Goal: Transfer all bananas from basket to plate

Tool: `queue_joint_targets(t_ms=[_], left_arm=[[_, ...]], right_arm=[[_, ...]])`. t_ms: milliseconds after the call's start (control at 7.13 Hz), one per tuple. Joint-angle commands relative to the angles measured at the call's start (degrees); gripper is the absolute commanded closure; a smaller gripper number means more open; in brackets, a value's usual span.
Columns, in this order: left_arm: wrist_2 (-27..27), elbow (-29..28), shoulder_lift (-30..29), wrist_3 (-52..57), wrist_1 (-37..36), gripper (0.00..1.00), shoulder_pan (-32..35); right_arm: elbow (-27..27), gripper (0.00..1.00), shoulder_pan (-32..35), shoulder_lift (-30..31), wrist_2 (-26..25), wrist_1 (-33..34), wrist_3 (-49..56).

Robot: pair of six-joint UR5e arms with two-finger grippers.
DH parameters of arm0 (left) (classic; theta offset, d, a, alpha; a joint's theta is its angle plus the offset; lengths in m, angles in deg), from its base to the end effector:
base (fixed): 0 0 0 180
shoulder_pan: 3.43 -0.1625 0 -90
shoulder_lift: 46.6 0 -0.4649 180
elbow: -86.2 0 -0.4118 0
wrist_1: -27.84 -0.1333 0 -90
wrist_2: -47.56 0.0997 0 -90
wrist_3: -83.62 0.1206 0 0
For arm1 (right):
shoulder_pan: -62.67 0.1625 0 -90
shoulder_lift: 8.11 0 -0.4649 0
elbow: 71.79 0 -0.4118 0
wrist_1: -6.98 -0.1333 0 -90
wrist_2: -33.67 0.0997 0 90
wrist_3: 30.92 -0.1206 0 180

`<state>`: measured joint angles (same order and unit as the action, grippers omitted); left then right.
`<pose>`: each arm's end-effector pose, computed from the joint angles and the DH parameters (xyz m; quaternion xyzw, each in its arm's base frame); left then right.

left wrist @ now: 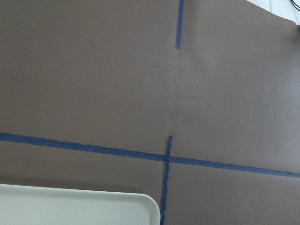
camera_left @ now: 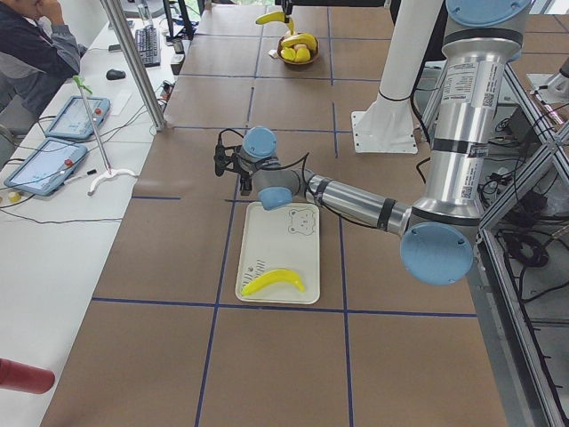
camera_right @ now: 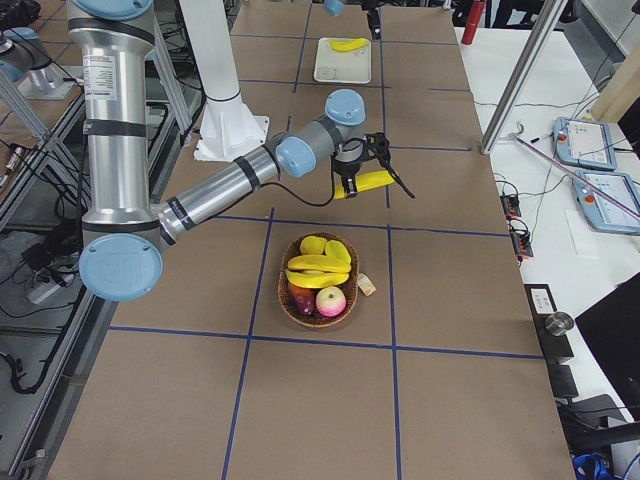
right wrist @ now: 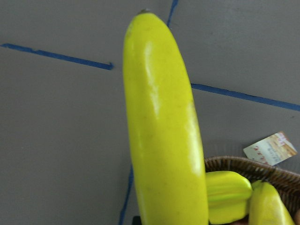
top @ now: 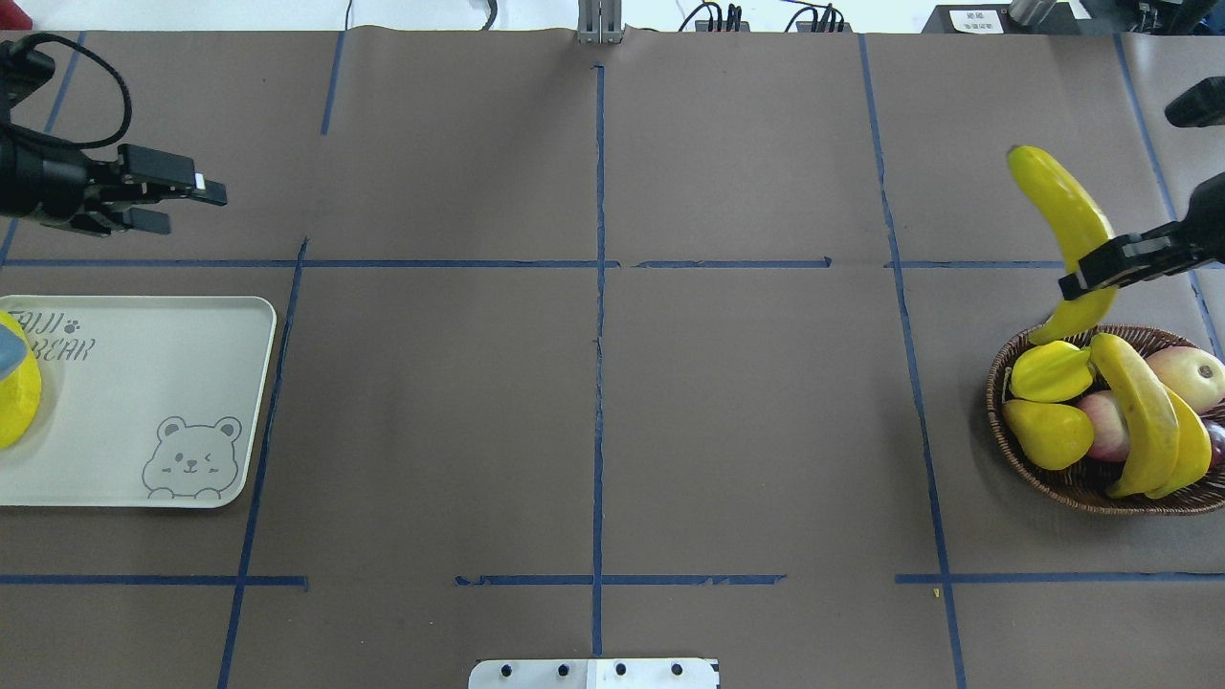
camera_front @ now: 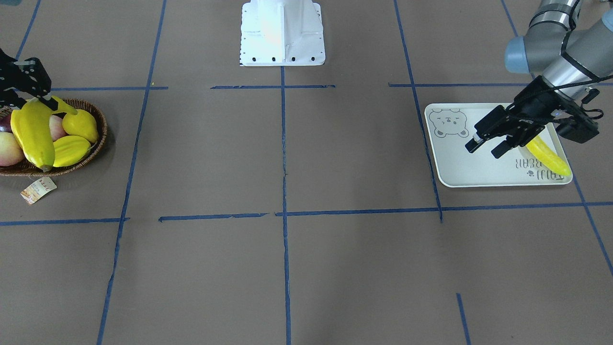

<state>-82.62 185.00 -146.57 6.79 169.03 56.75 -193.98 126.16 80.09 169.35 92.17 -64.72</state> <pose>0.2458 -0.5404 0.4258 0.0958 0.5999 -0.1263 0.7842 -0.1751 -0.4564 0.4001 0.0808 -0.4703 -0.0734 0.8757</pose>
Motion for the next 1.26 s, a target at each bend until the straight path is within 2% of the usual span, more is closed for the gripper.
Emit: queue_joint_targets(t_ms=[0,421,701,982,1122], left_arm=[[0.2,-0.01,-7.05,-9.63,-0.03,0.0,-4.18],[0.64,-0.44,-13.74,-18.95,-0.03,0.0,-5.77],[5.71,-0.1,-16.65,-20.98,-0.3,0.0,-10.33],[9.49,-0.27,-18.67,-22.32,-0.82,0.0,-13.06],[11.43,-0.27,-18.86,-22.32,-0.82,0.0,-14.21]], right_arm=[[0.2,1.0,-6.16,-8.62,-0.41,-0.29,-13.69],[0.73,1.0,-13.37,-16.02,-8.04,-0.2,-24.35],[1.34,1.0,-16.63,-19.8,-10.33,-0.2,-28.21],[2.05,1.0,-21.89,-23.59,-17.17,-0.38,-33.14],[3.18,1.0,-24.7,-23.51,-20.68,-7.25,-36.73]])
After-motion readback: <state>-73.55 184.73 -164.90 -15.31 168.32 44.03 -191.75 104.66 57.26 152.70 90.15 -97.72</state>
